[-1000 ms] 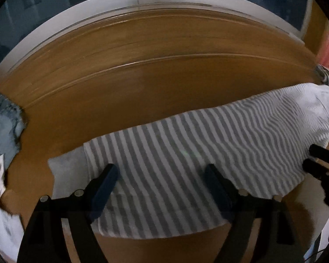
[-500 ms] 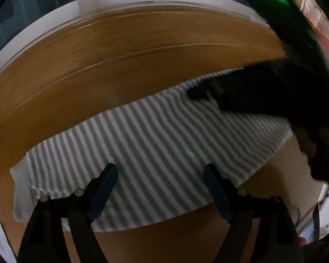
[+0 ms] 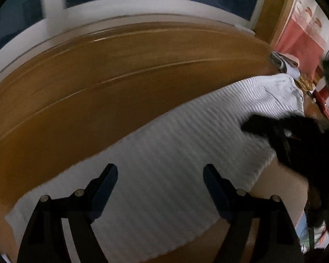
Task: Fold clothes
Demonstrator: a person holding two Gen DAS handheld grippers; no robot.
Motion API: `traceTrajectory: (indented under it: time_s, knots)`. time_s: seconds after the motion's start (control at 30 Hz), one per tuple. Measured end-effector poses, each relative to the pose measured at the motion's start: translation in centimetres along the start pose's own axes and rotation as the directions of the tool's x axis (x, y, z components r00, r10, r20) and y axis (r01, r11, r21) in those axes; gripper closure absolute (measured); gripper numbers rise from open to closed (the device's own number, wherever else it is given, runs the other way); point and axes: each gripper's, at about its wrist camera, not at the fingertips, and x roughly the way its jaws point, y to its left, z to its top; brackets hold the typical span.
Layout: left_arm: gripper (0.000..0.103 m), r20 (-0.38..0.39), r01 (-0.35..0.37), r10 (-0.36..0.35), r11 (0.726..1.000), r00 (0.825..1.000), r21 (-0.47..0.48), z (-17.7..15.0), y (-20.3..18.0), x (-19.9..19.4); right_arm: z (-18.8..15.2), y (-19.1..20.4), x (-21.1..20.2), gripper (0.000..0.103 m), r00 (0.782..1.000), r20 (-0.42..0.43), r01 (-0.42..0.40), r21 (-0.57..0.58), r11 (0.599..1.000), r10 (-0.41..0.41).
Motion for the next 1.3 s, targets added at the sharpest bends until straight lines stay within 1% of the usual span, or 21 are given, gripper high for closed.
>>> traceTrajectory:
  time_s: [0.13,0.17,0.3,0.4,0.43,0.47,0.5,0.53,0.57,0.63,0.67,0.7,0.77,0.87,1.0,1.07,1.13,1.2,1.23,1.27,1.3]
  knots:
    - [0.025,-0.017,-0.068,0.069,0.997,0.997,0.032,-0.2,-1.6,1.9,-3.8,-1.3,0.1,0.084,0.998,-0.037,0.05,0.04,0.998,-0.049]
    - [0.021,-0.013,-0.091,0.092,0.995,0.996,0.045,-0.3,-2.0,2.0,-4.5,-1.4,-0.1,0.084,0.999,-0.022,0.043,0.048,0.998,-0.042]
    - [0.021,-0.024,-0.105,0.105,0.994,0.994,0.027,0.0,-4.0,2.1,-6.8,-1.8,-1.5,0.084,1.0,0.003,0.026,0.037,0.999,-0.027]
    - [0.021,-0.059,-0.125,0.125,0.992,0.99,0.001,0.8,-4.1,2.4,-7.8,-2.3,-2.9,0.084,1.0,0.022,0.019,0.038,0.999,-0.019]
    - [0.025,-0.073,-0.134,0.133,0.991,0.988,-0.009,1.1,-4.4,2.4,-8.2,-2.6,-3.5,0.084,0.999,0.037,0.026,0.044,0.999,-0.028]
    - [0.025,-0.073,-0.134,0.133,0.991,0.988,-0.011,1.5,-5.0,2.4,-8.4,-3.0,-4.6,0.083,0.996,0.07,0.054,0.063,0.997,-0.058]
    - [0.025,-0.063,-0.119,0.119,0.993,0.991,-0.003,2.1,-5.9,2.3,-8.6,-3.5,-5.5,0.08,0.991,0.1,0.084,0.084,0.993,-0.092]
    - [0.025,-0.05,-0.102,0.102,0.995,0.994,0.005,2.8,-6.9,2.2,-8.9,-4.3,-6.2,0.07,0.982,0.119,0.136,0.113,0.984,-0.15]
    - [0.025,-0.041,-0.086,0.086,0.996,0.995,0.019,3.5,-8.0,2.3,-9.8,-5.1,-7.0,0.06,0.962,0.129,0.219,0.151,0.964,-0.239]
    - [0.025,-0.025,-0.037,0.039,0.997,0.999,0.061,5.5,-10.5,2.7,-11.3,-6.3,-7.4,0.058,0.919,0.125,0.345,0.207,0.916,-0.375]
    - [0.025,-0.024,-0.009,0.011,0.997,1.0,0.081,6.4,-11.9,3.1,-12.0,-7.0,-7.4,0.058,0.9,0.108,0.39,0.231,0.891,-0.422]
    - [0.025,-0.026,0.025,-0.023,0.993,0.999,0.113,7.5,-14.0,3.8,-12.6,-7.8,-7.1,0.058,0.889,0.082,0.417,0.256,0.872,-0.45]
    - [0.025,-0.029,0.056,-0.052,0.983,0.998,0.177,9.5,-17.0,6.0,-13.1,-8.7,-6.5,0.058,0.886,0.048,0.428,0.299,0.853,-0.462]
    - [0.025,-0.03,0.078,-0.072,0.952,0.997,0.297,13.2,-21.9,9.6,-12.6,-9.8,-6.4,0.058,0.887,0.029,0.42,0.364,0.831,-0.461]
    - [0.025,-0.043,0.098,-0.088,0.924,0.995,0.371,12.8,-26.2,10.1,-12.7,-11.1,-7.3,0.058,0.893,0.053,0.382,0.432,0.817,-0.446]
    - [0.025,-0.056,0.106,-0.092,0.919,0.994,0.379,12.5,-26.7,10.2,-12.8,-11.7,-8.3,0.058,0.891,0.073,0.371,0.453,0.811,-0.448]
    - [0.025,-0.071,0.115,-0.096,0.924,0.993,0.365,13.1,-27.6,11.1,-12.7,-12.1,-7.8,0.058,0.89,0.064,0.378,0.45,0.809,-0.452]
    - [0.025,-0.08,0.111,-0.088,0.93,0.993,0.352,13.0,-27.6,11.7,-12.3,-12.8,-7.4,0.063,0.893,0.057,0.376,0.454,0.808,-0.447]
    - [0.025,-0.084,0.107,-0.083,0.932,0.993,0.345,12.7,-27.4,11.8,-12.1,-13.2,-7.3,0.079,0.894,0.054,0.375,0.453,0.808,-0.445]
    - [0.023,-0.084,0.102,-0.078,0.934,0.993,0.342,12.7,-27.4,12.0,-12.1,-13.4,-7.5,0.088,0.892,0.051,0.382,0.443,0.811,-0.449]
    - [0.022,-0.082,0.098,-0.074,0.936,0.994,0.34,12.8,-27.4,12.3,-12.0,-13.6,-7.6,0.089,0.891,0.048,0.389,0.432,0.813,-0.452]
